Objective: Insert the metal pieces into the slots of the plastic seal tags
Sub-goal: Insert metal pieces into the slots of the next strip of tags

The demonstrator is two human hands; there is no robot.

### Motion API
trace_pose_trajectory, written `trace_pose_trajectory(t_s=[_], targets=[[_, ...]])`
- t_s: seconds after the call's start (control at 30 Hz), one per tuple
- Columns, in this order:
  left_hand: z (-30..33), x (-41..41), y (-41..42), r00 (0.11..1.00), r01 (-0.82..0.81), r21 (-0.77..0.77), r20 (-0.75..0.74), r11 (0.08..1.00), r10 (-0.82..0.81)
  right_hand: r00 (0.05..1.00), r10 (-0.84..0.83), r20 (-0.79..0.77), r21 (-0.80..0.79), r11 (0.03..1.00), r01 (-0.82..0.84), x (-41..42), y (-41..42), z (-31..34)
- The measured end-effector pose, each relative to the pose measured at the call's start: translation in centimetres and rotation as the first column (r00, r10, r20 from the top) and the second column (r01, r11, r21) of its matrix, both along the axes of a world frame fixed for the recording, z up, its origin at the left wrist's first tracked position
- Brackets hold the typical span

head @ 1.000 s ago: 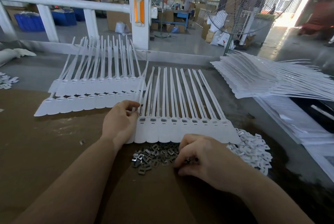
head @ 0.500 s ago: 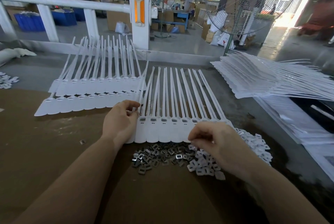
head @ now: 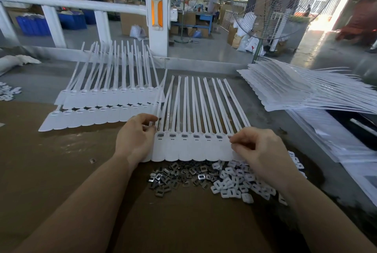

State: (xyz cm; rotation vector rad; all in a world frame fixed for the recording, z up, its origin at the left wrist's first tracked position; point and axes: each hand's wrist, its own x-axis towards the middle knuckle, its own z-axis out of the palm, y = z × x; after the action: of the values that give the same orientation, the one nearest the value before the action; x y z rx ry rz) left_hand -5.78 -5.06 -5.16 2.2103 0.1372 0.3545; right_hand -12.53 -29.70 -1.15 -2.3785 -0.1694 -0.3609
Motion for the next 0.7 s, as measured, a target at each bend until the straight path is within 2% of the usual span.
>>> trace_pose_trajectory(t_s=[0.13,0.5,0.7], targets=[[0.0,0.0,0.1,1.000,-0.001,-0.001,0.007,1.000,0.001,0.999,-0.023,-0.023,0.003,1.000,0.023,0.3,-0.5,-0.1],[-0.3,0.2,0.2,1.000,-0.003,0.000,0.009,1.000,0.003,0.981,-0.191,-0.012,0.157,0.969,0.191,1.9,-1.8,-0.1],[-0.2,0.3,0.2,1.000,-0.001,-0.010,0.002,1.000,0.001,0.973,-0.231,-0.010,0.094,0.968,0.231,3.0,-2.4,0.3]])
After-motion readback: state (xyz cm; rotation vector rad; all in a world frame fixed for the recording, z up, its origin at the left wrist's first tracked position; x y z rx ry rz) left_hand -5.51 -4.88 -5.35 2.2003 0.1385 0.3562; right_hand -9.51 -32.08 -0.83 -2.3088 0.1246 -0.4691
